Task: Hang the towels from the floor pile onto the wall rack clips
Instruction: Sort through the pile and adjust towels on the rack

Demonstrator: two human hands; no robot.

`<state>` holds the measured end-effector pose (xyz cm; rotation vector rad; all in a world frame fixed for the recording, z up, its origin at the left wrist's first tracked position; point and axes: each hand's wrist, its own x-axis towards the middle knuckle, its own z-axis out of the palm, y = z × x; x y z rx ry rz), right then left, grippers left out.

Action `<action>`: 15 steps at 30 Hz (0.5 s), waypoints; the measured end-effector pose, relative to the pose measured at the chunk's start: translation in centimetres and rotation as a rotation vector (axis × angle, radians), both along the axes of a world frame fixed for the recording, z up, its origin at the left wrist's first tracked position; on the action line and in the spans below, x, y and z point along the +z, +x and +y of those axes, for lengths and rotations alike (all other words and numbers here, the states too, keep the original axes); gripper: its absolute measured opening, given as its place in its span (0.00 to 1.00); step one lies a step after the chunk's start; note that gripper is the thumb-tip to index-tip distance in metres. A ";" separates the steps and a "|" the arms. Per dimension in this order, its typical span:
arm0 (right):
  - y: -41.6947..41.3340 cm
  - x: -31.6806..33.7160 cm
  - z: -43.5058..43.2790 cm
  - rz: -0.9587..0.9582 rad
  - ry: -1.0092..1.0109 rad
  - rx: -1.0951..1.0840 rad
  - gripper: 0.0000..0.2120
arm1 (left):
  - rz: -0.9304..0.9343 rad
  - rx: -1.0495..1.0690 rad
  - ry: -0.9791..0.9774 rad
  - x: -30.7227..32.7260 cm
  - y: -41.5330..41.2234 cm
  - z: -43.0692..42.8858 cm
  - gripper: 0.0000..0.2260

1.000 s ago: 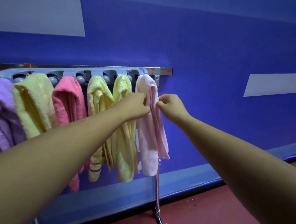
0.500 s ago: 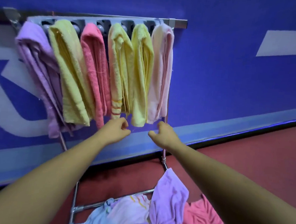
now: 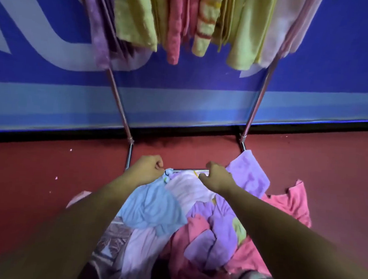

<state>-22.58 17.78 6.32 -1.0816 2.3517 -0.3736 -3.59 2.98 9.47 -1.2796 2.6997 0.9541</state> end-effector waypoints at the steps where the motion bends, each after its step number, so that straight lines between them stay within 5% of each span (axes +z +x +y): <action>1: 0.4 -1.5 -0.3 -0.030 0.024 0.019 0.21 | -0.026 0.001 0.023 -1.8 0.5 0.0 0.03; 9: 3.4 -13.7 -2.1 -0.211 0.185 0.176 0.21 | -0.209 -0.002 0.210 -15.0 2.2 -1.3 0.03; 12: 4.9 -16.0 -2.2 -0.277 0.184 0.135 0.08 | -0.286 -0.031 0.248 -19.0 3.0 -1.1 0.16; 15: 6.5 -18.3 -2.2 -0.365 0.190 0.105 0.19 | -0.341 -0.065 0.294 -22.6 3.5 -1.3 0.29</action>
